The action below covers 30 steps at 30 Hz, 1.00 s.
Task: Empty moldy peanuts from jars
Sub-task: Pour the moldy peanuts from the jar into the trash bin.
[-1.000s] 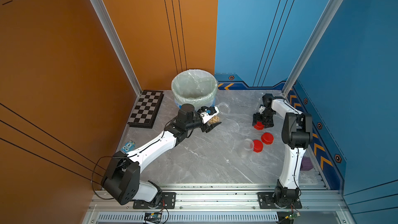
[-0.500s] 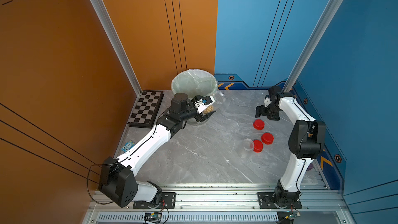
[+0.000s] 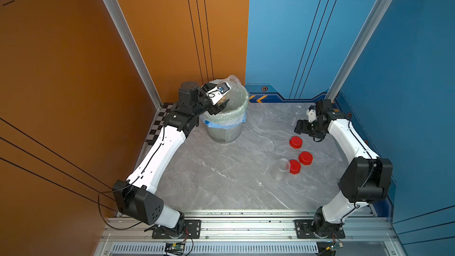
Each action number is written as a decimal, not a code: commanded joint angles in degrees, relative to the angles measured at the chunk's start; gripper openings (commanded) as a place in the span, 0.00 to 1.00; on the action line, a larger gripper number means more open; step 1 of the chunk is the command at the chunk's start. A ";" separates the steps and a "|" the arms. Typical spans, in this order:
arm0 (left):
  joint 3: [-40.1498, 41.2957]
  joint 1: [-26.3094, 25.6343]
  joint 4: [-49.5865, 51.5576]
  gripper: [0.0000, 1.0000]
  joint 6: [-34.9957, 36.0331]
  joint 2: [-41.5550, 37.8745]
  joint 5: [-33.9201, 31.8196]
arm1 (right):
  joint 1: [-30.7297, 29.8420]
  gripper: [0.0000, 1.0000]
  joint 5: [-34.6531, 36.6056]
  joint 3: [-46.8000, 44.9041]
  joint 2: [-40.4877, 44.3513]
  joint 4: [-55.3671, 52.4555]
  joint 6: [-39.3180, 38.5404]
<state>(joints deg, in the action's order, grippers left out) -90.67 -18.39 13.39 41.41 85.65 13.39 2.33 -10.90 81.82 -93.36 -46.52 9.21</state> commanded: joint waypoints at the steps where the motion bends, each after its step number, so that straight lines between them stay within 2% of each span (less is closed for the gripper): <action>1: -2.63 0.09 5.28 0.36 5.07 2.18 -7.37 | -0.09 0.88 -1.65 -4.06 3.82 3.58 2.02; 12: -6.89 -4.41 7.37 0.37 15.18 5.90 -26.63 | -0.79 0.88 -3.50 -12.96 10.95 8.42 3.49; 17: -9.51 -5.81 7.63 0.37 22.70 9.01 -36.22 | -1.01 0.88 -3.60 -15.25 12.80 8.89 3.18; 20: -11.41 -6.27 7.73 0.37 22.49 11.38 -38.52 | -1.23 0.87 -3.57 -16.87 14.37 9.12 3.52; 24: -12.34 -7.70 7.78 0.36 27.26 14.38 -43.84 | -1.54 0.87 -3.45 -18.71 16.60 9.77 3.33; 30: -14.90 -8.06 7.87 0.36 33.06 17.46 -47.02 | -1.80 0.88 -3.99 -19.94 17.47 10.90 3.45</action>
<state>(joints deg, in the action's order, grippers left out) -102.54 -26.11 21.32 69.82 102.74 -29.26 0.99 -13.96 62.96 -76.84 -37.23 11.94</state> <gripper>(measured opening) 0.756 0.876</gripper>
